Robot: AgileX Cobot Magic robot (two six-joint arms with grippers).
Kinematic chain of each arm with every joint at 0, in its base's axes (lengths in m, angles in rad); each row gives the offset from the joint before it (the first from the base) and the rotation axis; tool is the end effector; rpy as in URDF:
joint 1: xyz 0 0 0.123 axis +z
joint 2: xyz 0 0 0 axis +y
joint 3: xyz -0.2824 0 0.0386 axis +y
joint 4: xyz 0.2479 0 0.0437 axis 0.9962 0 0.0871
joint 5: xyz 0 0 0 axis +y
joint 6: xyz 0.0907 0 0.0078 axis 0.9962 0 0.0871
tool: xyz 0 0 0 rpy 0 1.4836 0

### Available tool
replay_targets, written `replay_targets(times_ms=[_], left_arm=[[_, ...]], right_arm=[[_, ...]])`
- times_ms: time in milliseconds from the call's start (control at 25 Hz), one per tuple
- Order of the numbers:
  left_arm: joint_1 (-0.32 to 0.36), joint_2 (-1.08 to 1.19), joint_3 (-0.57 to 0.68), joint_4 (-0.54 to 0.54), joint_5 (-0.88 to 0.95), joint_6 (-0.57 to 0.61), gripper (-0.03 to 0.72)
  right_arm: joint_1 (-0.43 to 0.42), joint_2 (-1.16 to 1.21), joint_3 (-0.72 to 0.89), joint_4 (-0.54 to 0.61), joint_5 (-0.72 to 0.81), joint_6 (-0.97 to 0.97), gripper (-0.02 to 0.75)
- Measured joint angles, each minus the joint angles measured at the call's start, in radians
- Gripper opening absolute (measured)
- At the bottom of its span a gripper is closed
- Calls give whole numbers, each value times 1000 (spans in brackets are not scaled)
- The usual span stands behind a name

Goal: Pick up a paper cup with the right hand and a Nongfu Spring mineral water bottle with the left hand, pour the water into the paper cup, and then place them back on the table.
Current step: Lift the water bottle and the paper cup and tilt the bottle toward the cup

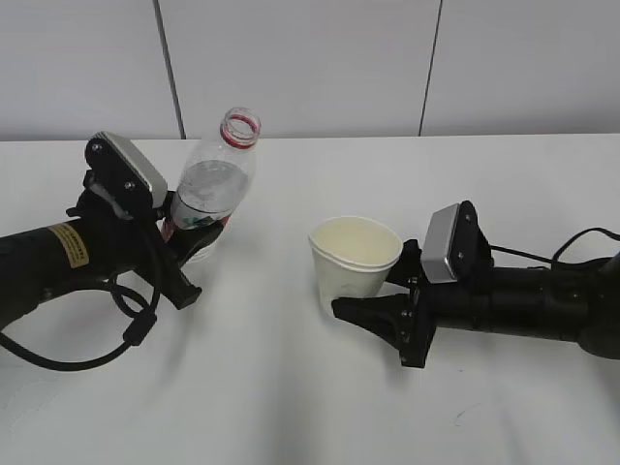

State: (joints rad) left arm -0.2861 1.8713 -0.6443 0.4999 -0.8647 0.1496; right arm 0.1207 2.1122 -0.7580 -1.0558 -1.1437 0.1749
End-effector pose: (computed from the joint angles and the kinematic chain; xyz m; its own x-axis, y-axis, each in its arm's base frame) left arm 0.3025 -0.1235 0.1343 -0.0033 0.4579 -0.8890 0.6735 0.6582 0.3365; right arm 0.3138 0.1106 0.0885 -0.0352 -0.2755 -0.9606 -0.8912 0.4437 -0.0946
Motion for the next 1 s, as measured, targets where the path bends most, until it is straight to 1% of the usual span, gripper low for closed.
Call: replay_targets(times_ms=[120,440,680,1000], left_arm=[[0,0,0,-25,10,97,321],[0,0,0,-89,-2,260,321],[0,0,0,-140,-44,385,321],[0,0,0,-168,-92,540,320]], right_arm=[[24,0,-13,11,0,0,462],[88,0,-45,17,27,8,461],[92,0,-74,33,71,40,461],[97,0,-111,30,107,90,461]])
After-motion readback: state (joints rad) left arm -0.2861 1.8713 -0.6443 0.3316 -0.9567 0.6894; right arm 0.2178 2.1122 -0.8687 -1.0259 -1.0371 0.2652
